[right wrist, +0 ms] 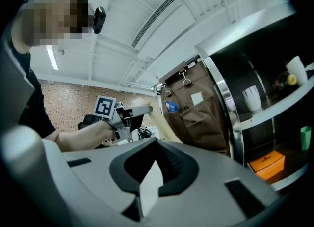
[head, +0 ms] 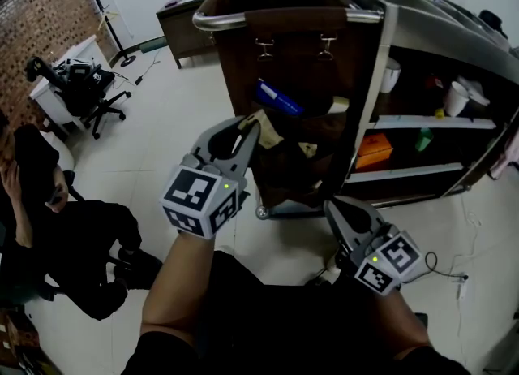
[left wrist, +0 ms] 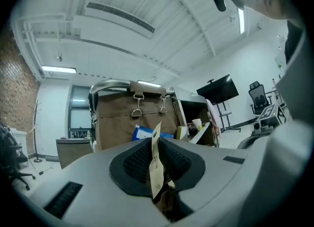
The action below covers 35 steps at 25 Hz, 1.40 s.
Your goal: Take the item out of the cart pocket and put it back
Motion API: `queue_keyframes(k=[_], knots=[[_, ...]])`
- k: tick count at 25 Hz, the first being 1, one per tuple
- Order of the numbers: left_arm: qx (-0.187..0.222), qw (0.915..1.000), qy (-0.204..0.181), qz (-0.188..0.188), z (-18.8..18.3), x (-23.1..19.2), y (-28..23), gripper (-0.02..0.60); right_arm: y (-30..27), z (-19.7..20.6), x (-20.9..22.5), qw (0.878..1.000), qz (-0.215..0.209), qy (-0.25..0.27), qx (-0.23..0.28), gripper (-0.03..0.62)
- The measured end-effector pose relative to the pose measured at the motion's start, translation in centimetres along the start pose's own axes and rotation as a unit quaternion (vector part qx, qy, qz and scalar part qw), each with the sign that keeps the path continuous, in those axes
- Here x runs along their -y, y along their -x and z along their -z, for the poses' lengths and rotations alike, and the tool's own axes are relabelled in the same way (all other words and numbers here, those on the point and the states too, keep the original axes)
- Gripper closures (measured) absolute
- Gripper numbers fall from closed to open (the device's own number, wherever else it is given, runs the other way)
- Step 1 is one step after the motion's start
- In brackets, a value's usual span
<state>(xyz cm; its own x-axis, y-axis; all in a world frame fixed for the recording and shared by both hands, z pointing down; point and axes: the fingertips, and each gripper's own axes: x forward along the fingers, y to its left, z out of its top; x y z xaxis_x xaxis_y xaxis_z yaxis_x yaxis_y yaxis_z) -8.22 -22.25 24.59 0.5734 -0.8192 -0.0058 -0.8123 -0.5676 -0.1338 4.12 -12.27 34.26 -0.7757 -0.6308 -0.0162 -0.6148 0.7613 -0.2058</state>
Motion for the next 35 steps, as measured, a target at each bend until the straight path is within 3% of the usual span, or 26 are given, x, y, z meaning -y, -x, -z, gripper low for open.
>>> queue_keyframes(k=[9, 13, 22, 31, 35], knots=[[0.062, 0.9978, 0.006, 0.021, -4.8, 3.8, 6.3, 0.538, 0.7, -1.1, -1.1, 1.0, -0.01, -0.001, 0.012, 0.579], [0.085, 0.9959, 0.023, 0.02, -4.8, 5.1, 9.2, 0.538, 1.1, -1.7, -1.6, 1.0, -0.016, 0.0, 0.02, 0.579], [0.062, 0.9957, 0.055, 0.04, -1.3, 9.2, 12.6, 0.539, 1.1, -1.5, -1.4, 1.0, -0.012, -0.005, 0.021, 0.579], [0.035, 0.996, 0.08, 0.02, 4.2, 10.6, 12.2, 0.54, 0.9, -0.7, -2.2, 1.0, -0.012, 0.0, 0.002, 0.579], [0.028, 0.9972, 0.068, 0.01, 4.9, 10.5, 11.9, 0.54, 0.9, -0.4, -2.0, 1.0, -0.008, 0.001, -0.005, 0.579]])
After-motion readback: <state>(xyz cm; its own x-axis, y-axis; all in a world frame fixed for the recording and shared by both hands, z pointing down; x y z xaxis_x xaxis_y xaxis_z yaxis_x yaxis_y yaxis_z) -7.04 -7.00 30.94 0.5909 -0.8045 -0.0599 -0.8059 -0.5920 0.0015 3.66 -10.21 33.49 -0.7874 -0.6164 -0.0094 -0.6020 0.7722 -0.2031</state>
